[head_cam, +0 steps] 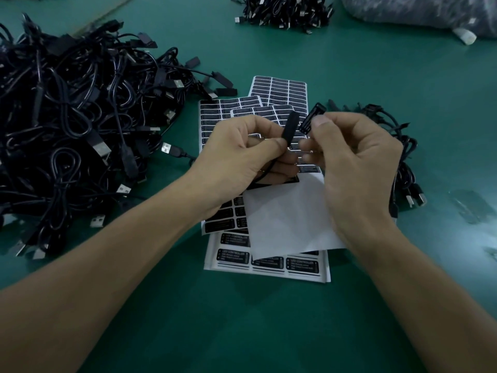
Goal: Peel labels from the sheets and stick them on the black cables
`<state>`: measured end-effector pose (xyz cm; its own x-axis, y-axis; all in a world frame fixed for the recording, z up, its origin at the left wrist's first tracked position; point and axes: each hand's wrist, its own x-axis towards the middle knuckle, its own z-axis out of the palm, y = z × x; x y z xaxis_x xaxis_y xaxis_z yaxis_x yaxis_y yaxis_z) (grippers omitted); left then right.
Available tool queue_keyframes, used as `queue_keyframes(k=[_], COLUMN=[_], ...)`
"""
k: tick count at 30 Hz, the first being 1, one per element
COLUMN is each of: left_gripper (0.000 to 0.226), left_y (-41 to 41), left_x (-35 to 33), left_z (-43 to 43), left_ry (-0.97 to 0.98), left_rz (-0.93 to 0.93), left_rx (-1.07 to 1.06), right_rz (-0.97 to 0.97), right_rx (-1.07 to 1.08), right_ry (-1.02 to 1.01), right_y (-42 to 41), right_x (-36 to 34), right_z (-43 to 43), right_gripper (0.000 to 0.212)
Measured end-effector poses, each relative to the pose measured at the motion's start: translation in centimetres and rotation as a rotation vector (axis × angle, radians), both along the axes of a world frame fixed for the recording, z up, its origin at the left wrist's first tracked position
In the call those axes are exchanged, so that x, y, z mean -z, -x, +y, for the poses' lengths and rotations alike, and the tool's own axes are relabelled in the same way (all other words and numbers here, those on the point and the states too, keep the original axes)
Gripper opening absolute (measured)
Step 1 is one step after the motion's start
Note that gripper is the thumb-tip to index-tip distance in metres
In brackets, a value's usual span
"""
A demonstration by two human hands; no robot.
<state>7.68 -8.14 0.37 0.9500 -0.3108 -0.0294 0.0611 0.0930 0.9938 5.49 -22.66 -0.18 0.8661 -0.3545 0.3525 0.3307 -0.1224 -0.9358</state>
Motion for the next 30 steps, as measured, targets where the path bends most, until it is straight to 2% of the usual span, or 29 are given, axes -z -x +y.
queue_keyframes(k=[4, 8, 14, 20, 24, 28, 30], left_gripper=[0.018, 0.017, 0.009, 0.010, 0.011, 0.011, 0.008], left_y=[0.07, 0.19, 0.26, 0.02, -0.05, -0.14, -0.11], left_x=[-0.07, -0.24, -0.34, -0.08, 0.03, 0.08, 0.16], left_z=[0.26, 0.27, 0.23, 0.30, 0.34, 0.32, 0.30], left_ry=[-0.025, -0.066, -0.048, -0.048, -0.042, -0.044, -0.053], left_rz=[-0.092, -0.117, -0.105, -0.121, -0.127, -0.119, -0.123], left_rx=[0.023, 0.047, 0.046, 0.025, 0.026, 0.031, 0.034], right_rz=[0.016, -0.004, -0.013, -0.035, 0.048, 0.021, 0.011], right_rx=[-0.093, -0.126, -0.127, -0.052, -0.031, -0.050, -0.054], right_ry=[0.017, 0.029, 0.041, 0.168, 0.113, 0.122, 0.129], right_y=[0.21, 0.26, 0.33, 0.62, 0.52, 0.43, 0.35], right_x=[0.07, 0.06, 0.14, 0.27, 0.42, 0.31, 0.20], right_z=[0.31, 0.42, 0.35, 0.41, 0.16, 0.08, 0.05], right_gripper=[0.019, 0.021, 0.016, 0.009, 0.035, 0.004, 0.009])
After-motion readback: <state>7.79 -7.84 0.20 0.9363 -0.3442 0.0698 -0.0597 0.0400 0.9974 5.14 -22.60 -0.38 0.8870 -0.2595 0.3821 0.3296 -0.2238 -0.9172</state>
